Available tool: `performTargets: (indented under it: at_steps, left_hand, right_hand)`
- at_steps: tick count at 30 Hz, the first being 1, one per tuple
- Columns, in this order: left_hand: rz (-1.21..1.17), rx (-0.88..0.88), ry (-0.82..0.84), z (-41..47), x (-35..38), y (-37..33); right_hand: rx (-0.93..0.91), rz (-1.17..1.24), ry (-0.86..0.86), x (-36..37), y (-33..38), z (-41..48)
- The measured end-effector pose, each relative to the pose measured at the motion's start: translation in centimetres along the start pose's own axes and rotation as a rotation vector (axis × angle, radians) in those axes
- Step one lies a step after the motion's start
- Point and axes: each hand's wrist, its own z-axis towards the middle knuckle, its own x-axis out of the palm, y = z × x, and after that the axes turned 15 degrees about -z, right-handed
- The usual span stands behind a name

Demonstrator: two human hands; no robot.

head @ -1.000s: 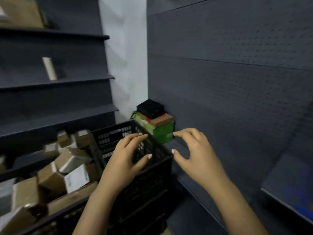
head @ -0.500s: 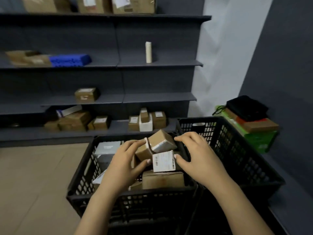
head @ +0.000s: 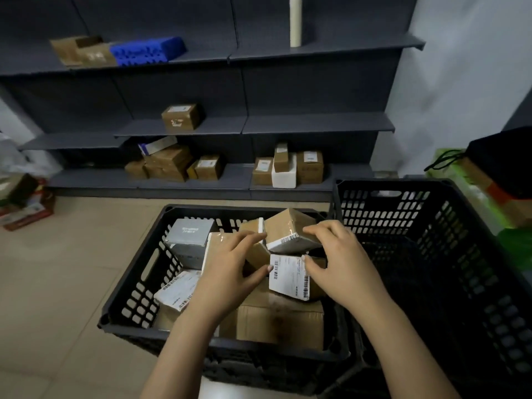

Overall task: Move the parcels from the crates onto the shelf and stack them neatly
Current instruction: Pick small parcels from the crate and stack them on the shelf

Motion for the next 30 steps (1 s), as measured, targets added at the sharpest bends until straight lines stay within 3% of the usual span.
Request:
performTargets:
  at_steps: [11,20,30]
  left_hand:
    - [0.121,-0.005,0.148,9.2,5.2,4.2]
    - [-0.013,0.045,0.334,13.5,6.9,9.3]
    - [-0.224,0.160,0.190,13.0,3.3,10.6]
  right_hand:
    - [0.119,-0.007,0.146,6.1,-4.0,3.7]
    - [0.291,-0.057,0.155,8.0,-2.9,4.3]
    - [0.395,-0.115,0.115,8.9,1.0,3.3]
